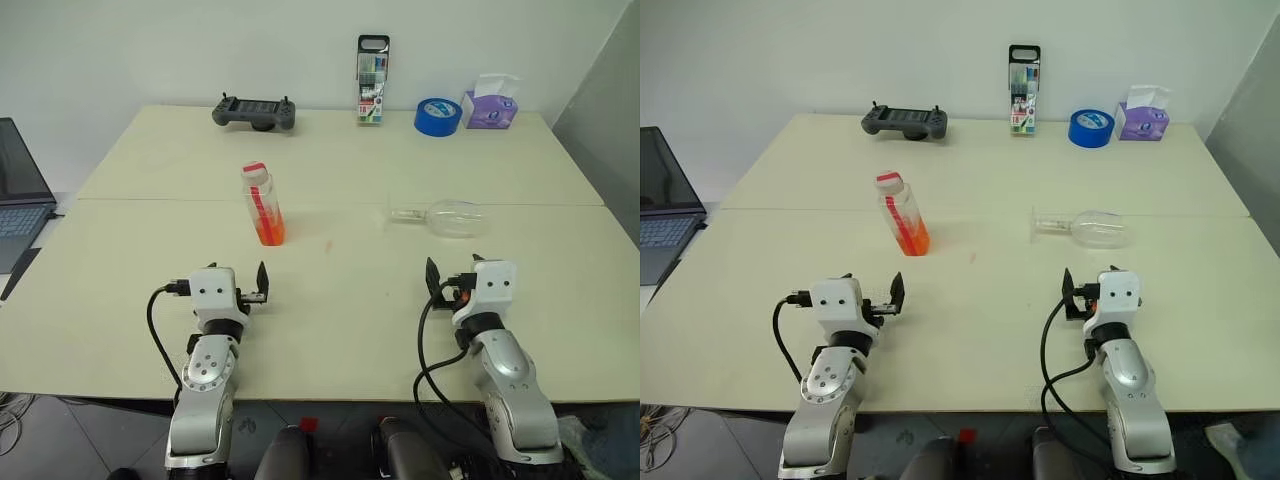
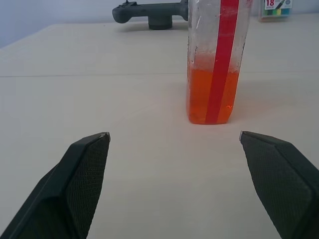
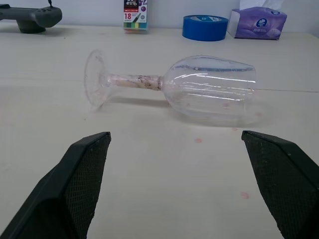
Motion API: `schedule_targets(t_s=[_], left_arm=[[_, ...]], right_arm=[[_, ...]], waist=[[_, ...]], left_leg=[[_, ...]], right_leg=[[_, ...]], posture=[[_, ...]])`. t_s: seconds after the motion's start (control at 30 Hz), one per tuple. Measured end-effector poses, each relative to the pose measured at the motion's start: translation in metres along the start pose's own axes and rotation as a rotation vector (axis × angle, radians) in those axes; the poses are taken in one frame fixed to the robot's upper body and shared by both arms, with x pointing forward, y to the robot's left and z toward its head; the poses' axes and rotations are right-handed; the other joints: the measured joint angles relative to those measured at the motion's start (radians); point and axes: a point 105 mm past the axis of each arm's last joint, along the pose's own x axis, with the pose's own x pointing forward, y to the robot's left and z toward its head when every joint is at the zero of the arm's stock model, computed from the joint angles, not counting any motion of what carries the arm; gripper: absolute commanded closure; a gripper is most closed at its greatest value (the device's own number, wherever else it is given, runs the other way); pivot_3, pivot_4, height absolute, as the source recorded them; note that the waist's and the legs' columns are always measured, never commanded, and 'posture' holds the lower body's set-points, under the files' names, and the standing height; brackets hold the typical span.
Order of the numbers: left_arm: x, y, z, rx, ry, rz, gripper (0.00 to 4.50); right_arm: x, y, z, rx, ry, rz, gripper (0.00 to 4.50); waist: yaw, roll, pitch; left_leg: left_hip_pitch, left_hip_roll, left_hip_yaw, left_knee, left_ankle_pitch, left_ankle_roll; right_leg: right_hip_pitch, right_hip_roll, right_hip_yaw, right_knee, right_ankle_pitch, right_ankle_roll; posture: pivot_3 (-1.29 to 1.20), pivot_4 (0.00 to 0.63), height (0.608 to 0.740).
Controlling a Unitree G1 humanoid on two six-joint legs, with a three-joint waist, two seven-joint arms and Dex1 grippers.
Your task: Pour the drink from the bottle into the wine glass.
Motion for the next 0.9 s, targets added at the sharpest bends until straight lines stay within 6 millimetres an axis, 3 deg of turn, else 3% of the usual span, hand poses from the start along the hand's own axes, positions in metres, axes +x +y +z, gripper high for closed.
schedule_targets(t_s=[0.63, 0.73, 0.9], left_arm=[[-0.003, -0.017, -0.004, -0.04, 0.016, -0.081, 0.04], [0.004, -0.019, 0.006, -0.046, -0.014, -0.076, 0.04], [0.015, -0.022, 0.024, -0.061, -0.065, -0.049, 0.04]], right_arm=[[0.003, 0.003, 0.004, -0.01, -0.013, 0.065, 0.0], [0.009, 0.019, 0.019, -0.014, -0.048, 0.188, 0.0], [0.015, 0.063, 0.053, 0.012, -0.096, 0.49, 0.0]], waist=[[0.0, 0.0, 0.0], [0.0, 0.0, 0.0], [-0.001, 0.0, 0.0]], left_leg=[[0.0, 0.0, 0.0, 0.0, 0.0, 0.0], [0.001, 0.0, 0.001, 0.001, 0.0, 0.0], [0.001, 0.0, -0.001, 0.001, 0.0, 0.0]], right_leg=[[0.0, 0.0, 0.0, 0.001, 0.0, 0.0], [0.001, 0.001, 0.0, 0.001, 0.001, 0.0], [0.001, 0.005, -0.001, 0.001, 0.001, -0.001]], posture=[[0.0, 0.15, 0.74], [0.0, 0.15, 0.74], [0.0, 0.15, 0.74]])
